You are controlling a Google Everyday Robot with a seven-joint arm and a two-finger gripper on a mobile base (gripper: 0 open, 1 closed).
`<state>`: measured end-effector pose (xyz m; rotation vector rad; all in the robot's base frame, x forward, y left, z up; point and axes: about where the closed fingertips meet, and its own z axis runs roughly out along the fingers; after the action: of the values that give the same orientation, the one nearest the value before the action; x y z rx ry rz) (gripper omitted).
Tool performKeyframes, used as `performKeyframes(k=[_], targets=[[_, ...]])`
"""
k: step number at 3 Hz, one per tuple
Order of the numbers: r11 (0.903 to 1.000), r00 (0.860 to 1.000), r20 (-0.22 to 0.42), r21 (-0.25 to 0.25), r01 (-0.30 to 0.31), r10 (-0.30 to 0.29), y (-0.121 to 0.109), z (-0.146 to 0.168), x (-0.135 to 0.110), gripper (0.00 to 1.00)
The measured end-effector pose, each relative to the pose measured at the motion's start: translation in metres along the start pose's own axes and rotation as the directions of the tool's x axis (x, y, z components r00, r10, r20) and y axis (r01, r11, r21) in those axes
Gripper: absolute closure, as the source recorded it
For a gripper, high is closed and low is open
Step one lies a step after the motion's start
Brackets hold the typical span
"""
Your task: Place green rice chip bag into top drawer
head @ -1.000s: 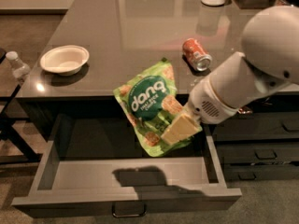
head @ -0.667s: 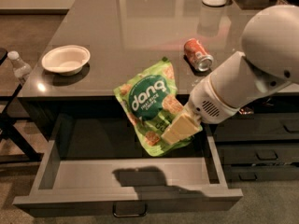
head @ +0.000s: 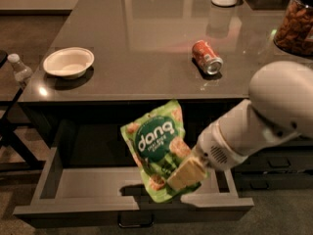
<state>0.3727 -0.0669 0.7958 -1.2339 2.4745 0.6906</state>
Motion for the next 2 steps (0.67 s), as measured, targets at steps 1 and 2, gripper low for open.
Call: performKeyframes(k=[1,2], targets=[[0.9961,0.997,-0.028,-0.043,-0.077,0.076,0.0016,0.0321,0.0261,1.0],[0.9958,0.996,-0.033,-0.045,-0.08,0.078,0.0023,0.0341,0.0285,1.0]])
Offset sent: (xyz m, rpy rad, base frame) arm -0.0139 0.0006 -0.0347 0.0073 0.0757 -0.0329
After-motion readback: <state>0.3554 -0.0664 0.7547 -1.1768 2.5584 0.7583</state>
